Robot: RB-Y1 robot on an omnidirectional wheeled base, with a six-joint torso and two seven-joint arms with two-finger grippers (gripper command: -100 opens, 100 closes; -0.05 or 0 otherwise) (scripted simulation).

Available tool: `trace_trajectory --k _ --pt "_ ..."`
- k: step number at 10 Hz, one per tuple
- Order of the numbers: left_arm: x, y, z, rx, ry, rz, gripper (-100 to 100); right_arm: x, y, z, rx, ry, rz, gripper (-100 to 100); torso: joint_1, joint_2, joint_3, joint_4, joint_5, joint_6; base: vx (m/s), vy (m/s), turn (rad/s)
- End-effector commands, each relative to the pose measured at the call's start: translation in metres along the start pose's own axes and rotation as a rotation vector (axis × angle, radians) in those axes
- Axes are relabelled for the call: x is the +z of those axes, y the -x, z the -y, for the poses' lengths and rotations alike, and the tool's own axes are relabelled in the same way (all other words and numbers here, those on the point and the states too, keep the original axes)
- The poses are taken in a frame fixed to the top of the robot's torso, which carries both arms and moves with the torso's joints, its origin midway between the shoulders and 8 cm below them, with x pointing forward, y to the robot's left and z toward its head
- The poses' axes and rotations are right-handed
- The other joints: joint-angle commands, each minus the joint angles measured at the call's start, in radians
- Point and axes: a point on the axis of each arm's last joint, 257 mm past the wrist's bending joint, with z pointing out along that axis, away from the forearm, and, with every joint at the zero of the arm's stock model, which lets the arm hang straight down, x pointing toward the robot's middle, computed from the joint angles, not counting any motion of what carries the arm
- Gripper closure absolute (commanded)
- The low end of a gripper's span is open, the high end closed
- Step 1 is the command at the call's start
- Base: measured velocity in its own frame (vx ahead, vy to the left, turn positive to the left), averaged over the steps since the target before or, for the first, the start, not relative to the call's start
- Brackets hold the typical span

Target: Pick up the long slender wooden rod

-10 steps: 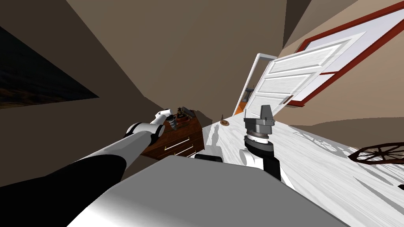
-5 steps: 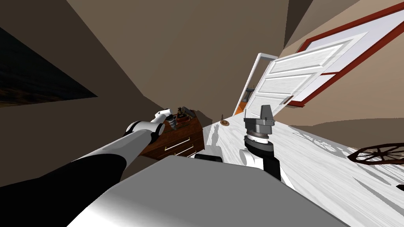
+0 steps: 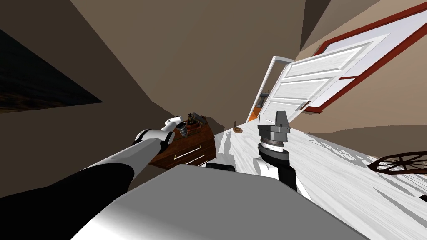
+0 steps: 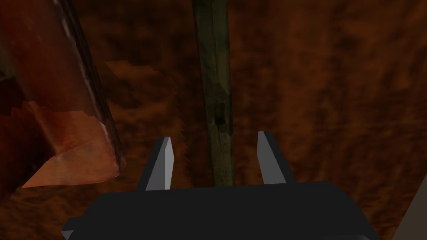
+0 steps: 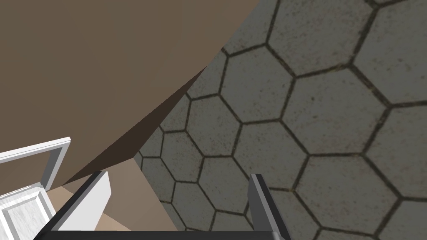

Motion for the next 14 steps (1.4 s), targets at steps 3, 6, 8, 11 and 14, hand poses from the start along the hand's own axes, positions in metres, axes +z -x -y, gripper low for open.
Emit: trace_trajectory --k 3,6,8,11,14 --pt "0.000 0.000 0.000 0.000 0.001 0.000 100 0.000 0.000 0.000 0.000 0.000 0.000 0 0.002 -0.002 -0.001 -0.001 0.001 0.000 0.000 0.000 0.000" --pt "-0.007 0.015 -0.002 -0.046 0.013 0.022 -100 0.000 0.000 0.000 0.000 0.000 0.000 0 0.002 -0.003 -0.002 -0.001 0.001 0.000 0.010 -0.022 -0.039" --pt "-0.005 0.008 -0.001 -0.027 0.008 0.013 0 0.000 0.000 0.000 0.000 0.000 0.000 0 -0.001 -0.004 -0.003 -0.001 0.000 0.001 0.011 -0.023 -0.008" --pt "-0.004 0.009 0.002 -0.023 -0.003 0.013 -100 0.000 0.000 0.000 0.000 0.000 0.000 0 0.001 -0.003 -0.002 -0.001 0.001 0.000 0.010 -0.012 0.028" --pt "-0.001 0.010 0.003 -0.018 -0.009 0.013 -100 0.000 0.000 0.000 0.000 0.000 0.000 0 0.001 -0.003 -0.002 -0.001 0.001 0.000 0.011 -0.014 0.025"
